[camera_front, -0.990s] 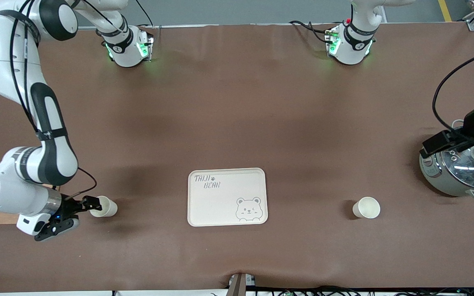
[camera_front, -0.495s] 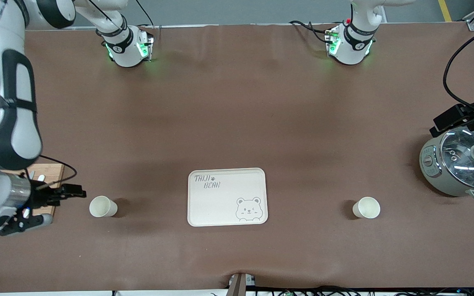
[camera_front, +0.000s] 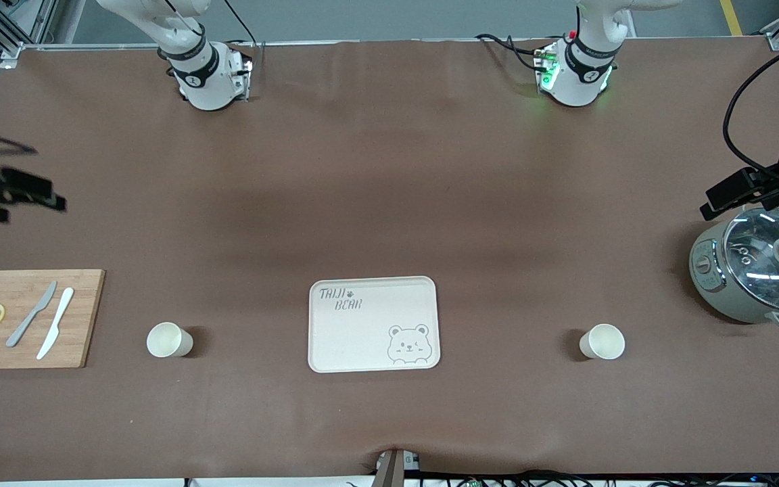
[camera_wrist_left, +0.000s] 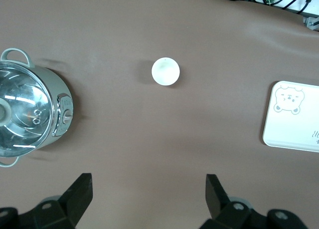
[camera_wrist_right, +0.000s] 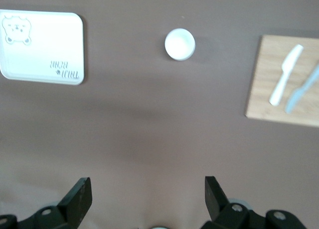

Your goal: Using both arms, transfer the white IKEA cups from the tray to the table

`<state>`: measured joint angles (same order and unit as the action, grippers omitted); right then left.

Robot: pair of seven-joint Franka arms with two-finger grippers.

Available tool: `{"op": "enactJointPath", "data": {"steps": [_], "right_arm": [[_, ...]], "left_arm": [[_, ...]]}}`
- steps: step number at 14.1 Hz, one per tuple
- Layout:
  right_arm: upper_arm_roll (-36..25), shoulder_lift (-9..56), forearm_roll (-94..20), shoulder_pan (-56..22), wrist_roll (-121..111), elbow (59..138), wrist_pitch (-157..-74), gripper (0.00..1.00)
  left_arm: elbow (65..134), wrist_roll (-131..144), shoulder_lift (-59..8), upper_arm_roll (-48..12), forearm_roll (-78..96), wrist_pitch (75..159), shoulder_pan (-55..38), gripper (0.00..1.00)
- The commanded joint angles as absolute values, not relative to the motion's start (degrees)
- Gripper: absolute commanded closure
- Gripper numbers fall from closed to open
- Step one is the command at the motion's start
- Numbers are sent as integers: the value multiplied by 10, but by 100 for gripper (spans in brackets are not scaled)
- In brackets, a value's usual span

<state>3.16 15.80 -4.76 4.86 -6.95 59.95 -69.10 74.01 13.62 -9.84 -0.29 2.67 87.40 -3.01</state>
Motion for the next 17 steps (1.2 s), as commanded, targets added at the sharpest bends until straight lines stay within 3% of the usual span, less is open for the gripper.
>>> {"op": "enactJointPath", "data": {"steps": [1,5,10,17], "right_arm": [[35,57,-11,52,-54,673,-679,0],[35,-27,-10,69,-31,762,-687,0],[35,-112,-11,73,-36,957,-812,0],[35,-108,-11,75,-30,972,-860,0]], "left_arm": [[746,100,-90,-5,25,869,-23,0],[745,60,-91,-4,25,869,-22,0],[742,76,-93,0,22,874,-28,0],[742,76,-94,-3,0,874,-32,0]]}}
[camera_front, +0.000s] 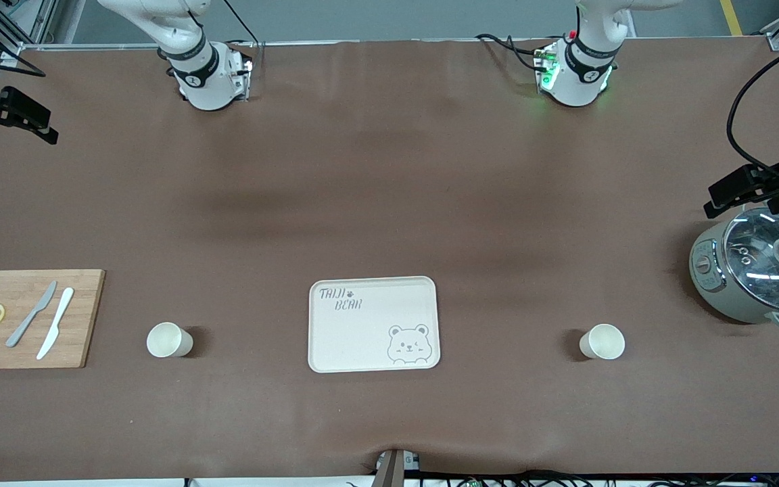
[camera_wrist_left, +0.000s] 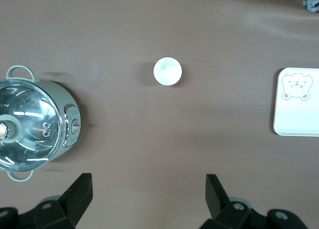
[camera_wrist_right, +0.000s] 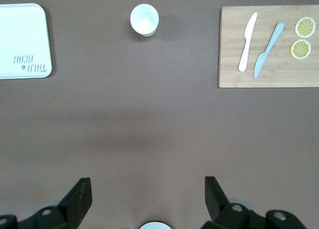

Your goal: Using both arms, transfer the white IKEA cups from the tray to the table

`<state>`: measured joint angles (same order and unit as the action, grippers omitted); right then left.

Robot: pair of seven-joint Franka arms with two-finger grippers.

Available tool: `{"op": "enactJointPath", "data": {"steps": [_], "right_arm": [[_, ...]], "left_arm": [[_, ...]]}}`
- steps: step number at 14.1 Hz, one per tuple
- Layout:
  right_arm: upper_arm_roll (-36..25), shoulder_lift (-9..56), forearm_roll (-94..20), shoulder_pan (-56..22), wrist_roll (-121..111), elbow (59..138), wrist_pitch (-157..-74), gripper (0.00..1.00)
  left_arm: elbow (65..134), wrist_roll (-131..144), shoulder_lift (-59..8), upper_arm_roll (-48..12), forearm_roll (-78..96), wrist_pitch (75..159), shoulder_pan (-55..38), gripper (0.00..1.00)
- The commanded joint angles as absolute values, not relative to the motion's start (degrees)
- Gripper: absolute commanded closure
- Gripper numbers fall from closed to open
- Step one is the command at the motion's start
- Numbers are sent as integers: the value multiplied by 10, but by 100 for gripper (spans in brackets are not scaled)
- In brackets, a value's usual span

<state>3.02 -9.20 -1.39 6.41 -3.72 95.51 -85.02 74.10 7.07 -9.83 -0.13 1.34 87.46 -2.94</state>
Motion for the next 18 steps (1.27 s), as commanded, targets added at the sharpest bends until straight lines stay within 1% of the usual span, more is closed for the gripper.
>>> {"op": "enactJointPath", "data": {"steps": [1,18], "right_arm": [[35,-107,-12,75,-30,973,-860,0],[36,-91,-17,70,-30,972,-874,0]], "left_arm": [[742,76,-94,-3,0,874,-31,0],[743,76,-94,-4,0,874,-32,0]]}}
